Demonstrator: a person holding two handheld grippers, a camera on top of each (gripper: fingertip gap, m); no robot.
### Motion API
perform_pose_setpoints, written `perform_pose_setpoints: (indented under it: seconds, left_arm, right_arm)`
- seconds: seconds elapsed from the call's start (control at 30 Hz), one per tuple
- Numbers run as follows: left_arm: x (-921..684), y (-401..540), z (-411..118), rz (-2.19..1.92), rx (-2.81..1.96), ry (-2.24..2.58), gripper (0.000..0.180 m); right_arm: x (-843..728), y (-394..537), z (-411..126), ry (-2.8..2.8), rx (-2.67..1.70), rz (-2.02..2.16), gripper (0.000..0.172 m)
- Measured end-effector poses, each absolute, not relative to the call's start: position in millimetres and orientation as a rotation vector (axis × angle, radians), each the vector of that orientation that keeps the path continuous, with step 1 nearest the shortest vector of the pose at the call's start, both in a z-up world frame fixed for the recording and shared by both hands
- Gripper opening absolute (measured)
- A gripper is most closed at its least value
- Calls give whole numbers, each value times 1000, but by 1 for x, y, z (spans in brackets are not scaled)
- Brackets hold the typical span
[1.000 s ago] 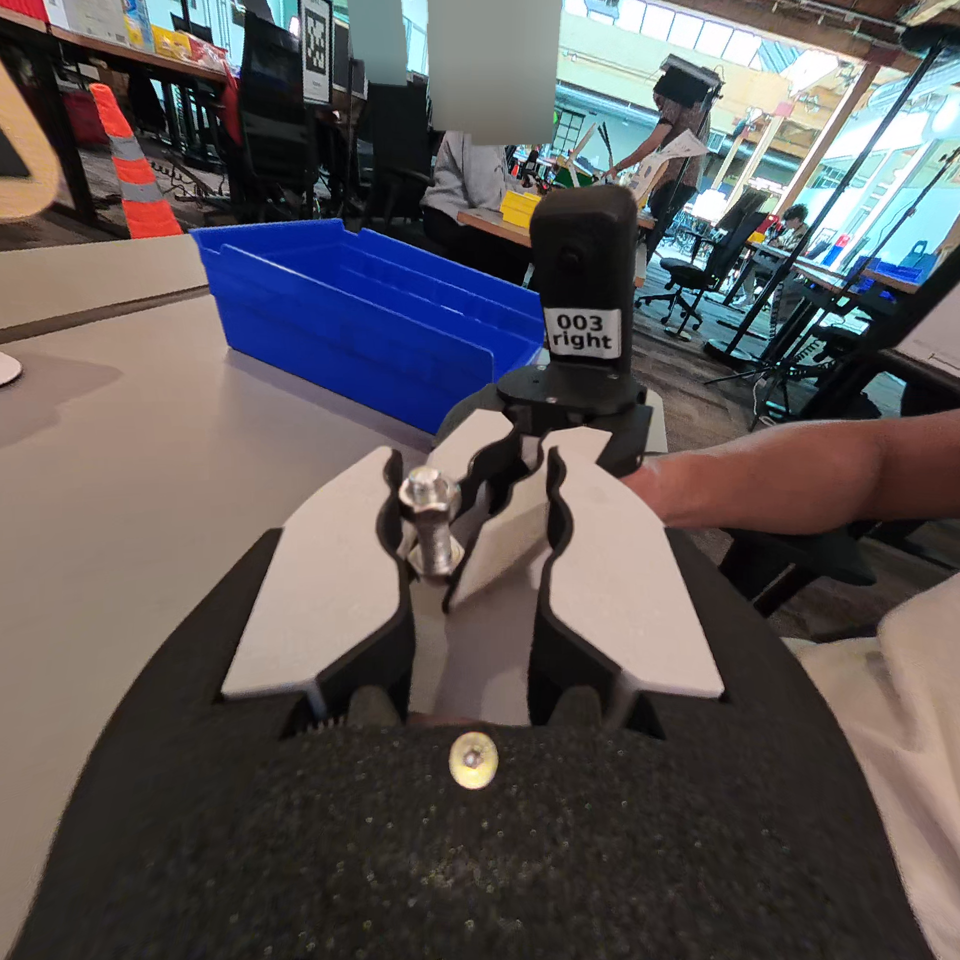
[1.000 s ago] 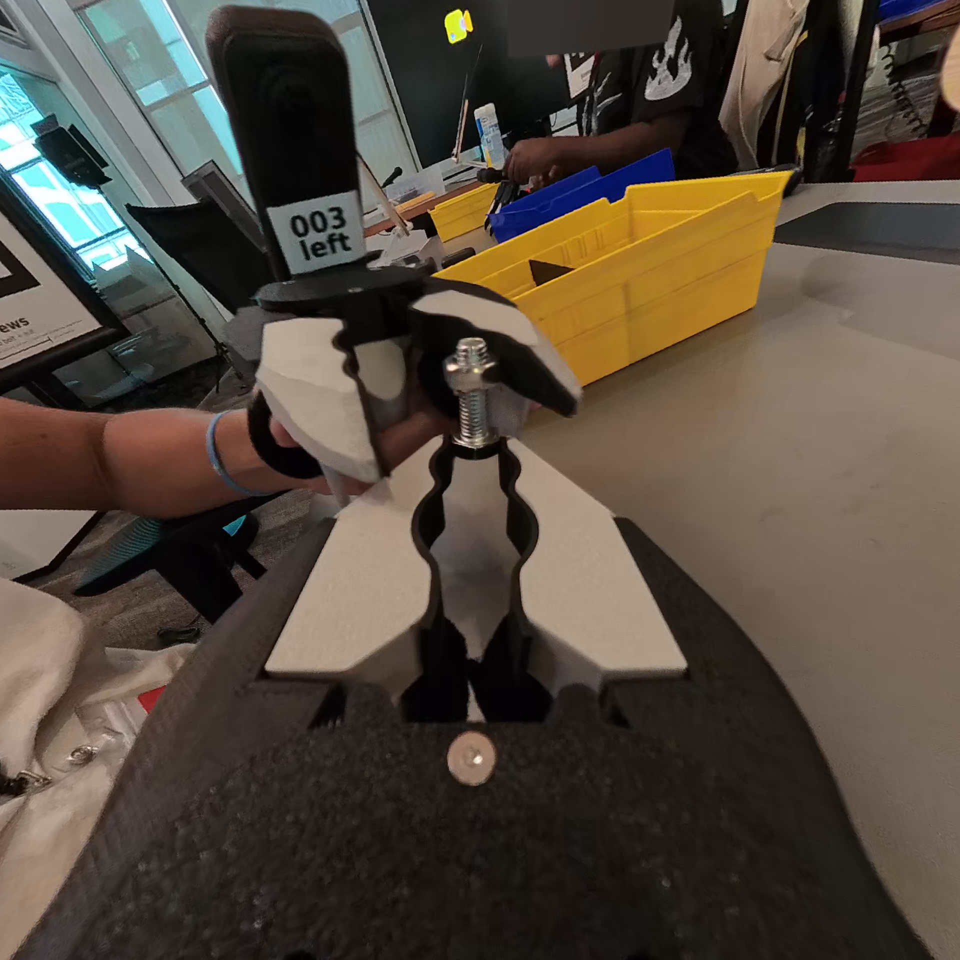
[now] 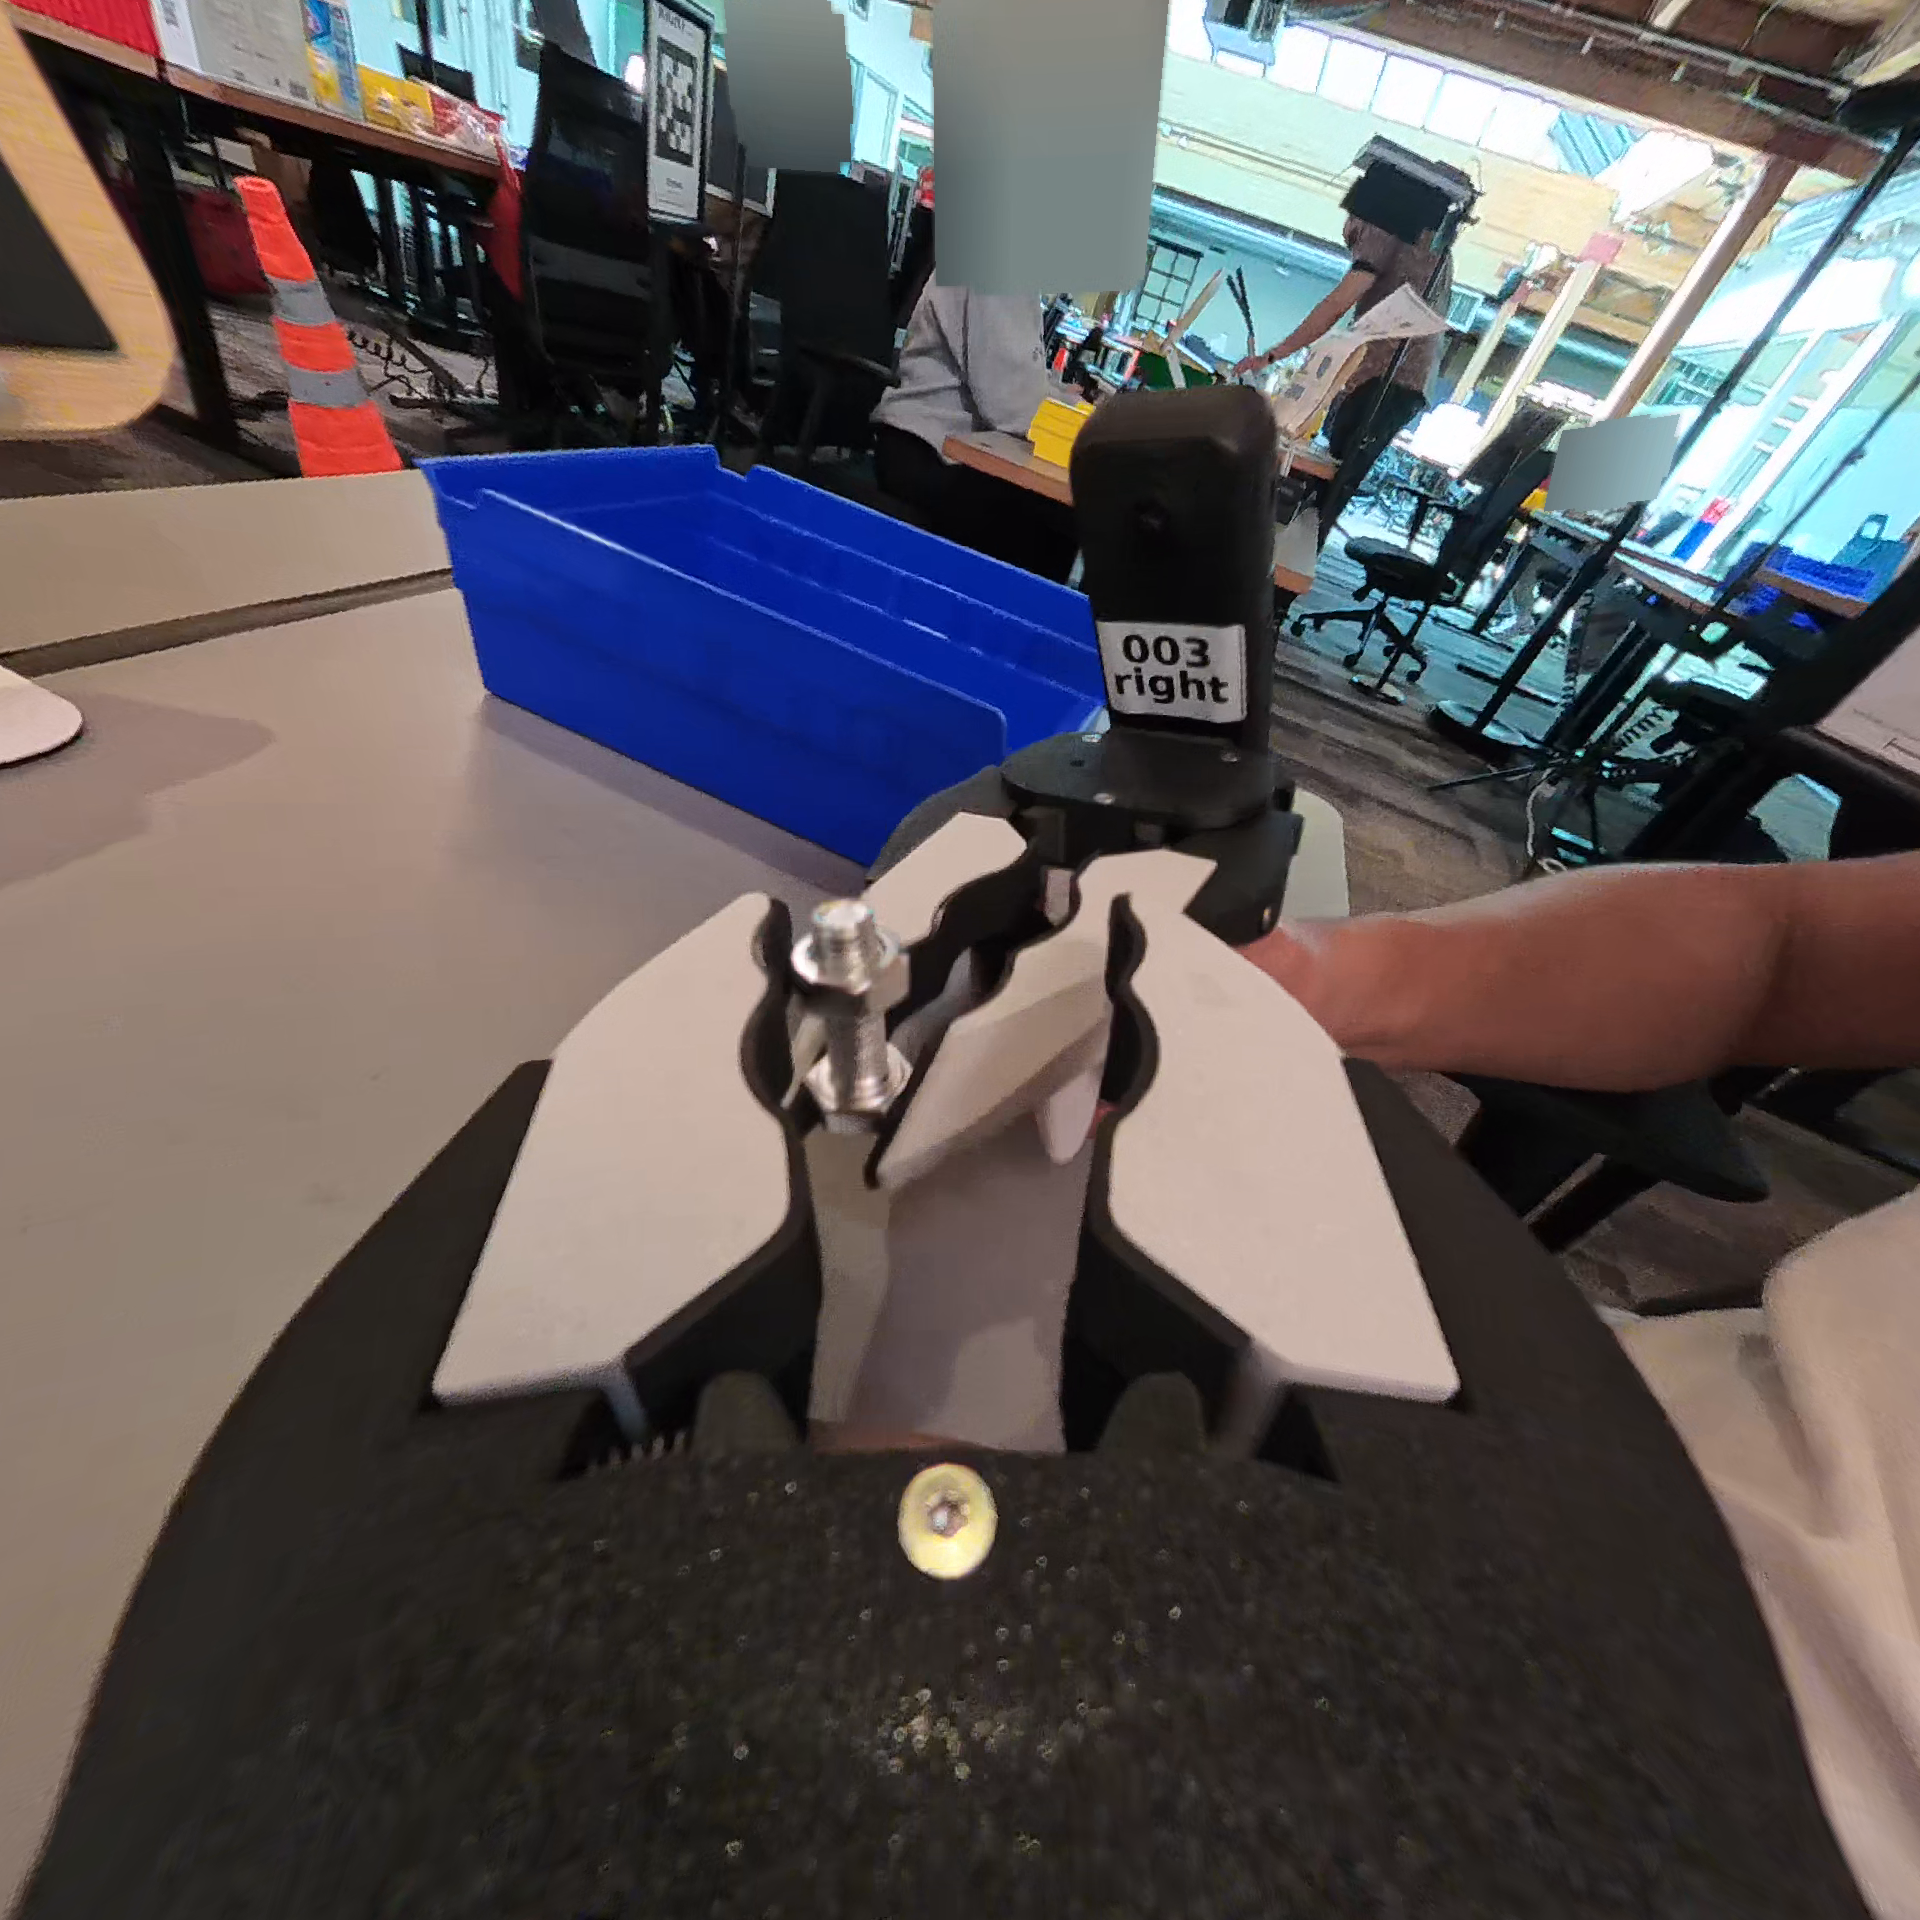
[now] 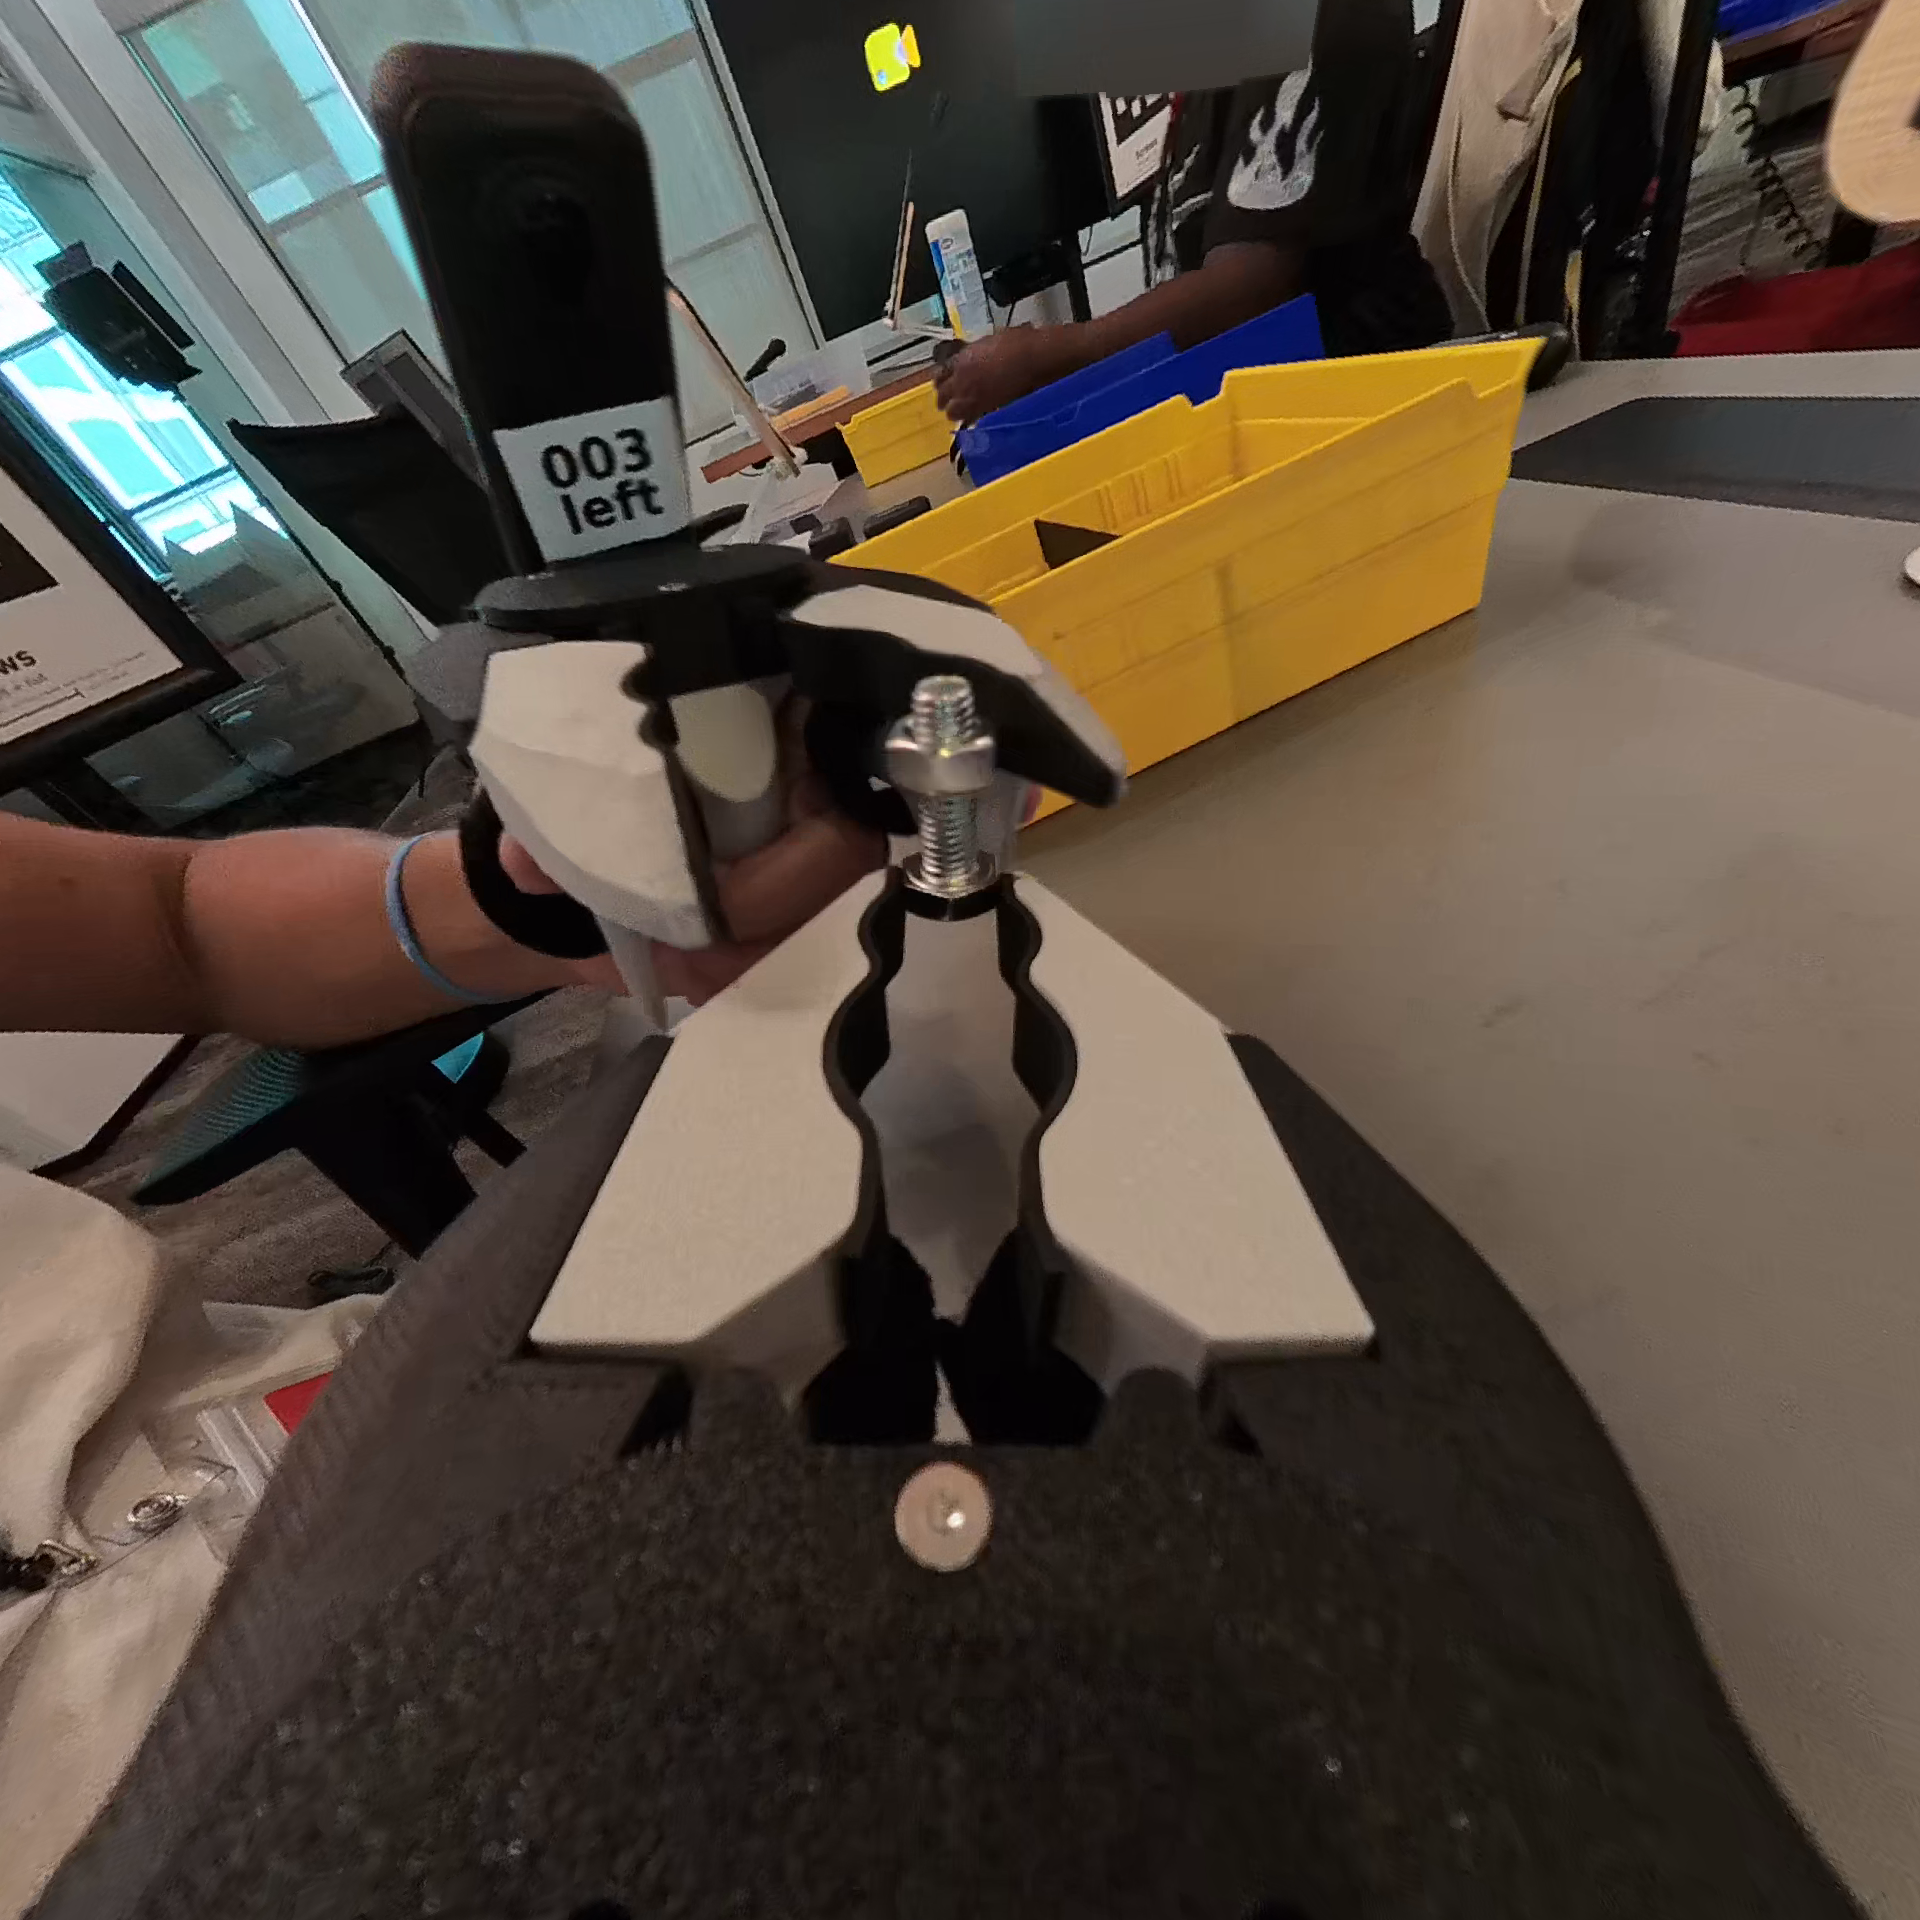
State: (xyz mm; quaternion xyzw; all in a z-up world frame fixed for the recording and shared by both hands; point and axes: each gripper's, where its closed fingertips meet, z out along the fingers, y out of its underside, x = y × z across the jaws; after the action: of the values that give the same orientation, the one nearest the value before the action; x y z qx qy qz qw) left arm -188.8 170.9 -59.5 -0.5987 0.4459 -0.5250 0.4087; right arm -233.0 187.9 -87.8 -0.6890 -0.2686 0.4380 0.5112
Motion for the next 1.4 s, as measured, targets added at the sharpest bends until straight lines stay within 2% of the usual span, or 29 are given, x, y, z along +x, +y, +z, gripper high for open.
perform_pose_setpoints:
  seconds: [0.37,0.5,0.93,0.97,1.03,1.4]
  left_arm:
    - [-203,175,-60,-1288,-1502,1092,50]
    - [-188,165,-64,-1293,-1507,1126,62]
    - [-196,170,-63,-1280,-1520,1095,53]
    - [-191,165,-65,-1294,-1524,1102,61]
    - [-184,160,-67,-1313,-1530,1124,61]
    - [-199,171,-59,-1294,-1511,1086,53]
  right_arm:
    - [-226,190,-90,-648,-1675,1016,17]
    - [-231,185,-90,-673,-1666,1015,17]
    - [-226,187,-90,-659,-1670,1001,17]
    - [-230,185,-89,-673,-1665,1002,17]
    - [-238,180,-88,-710,-1649,1009,17]
    - [-223,191,-89,-637,-1672,1006,17]
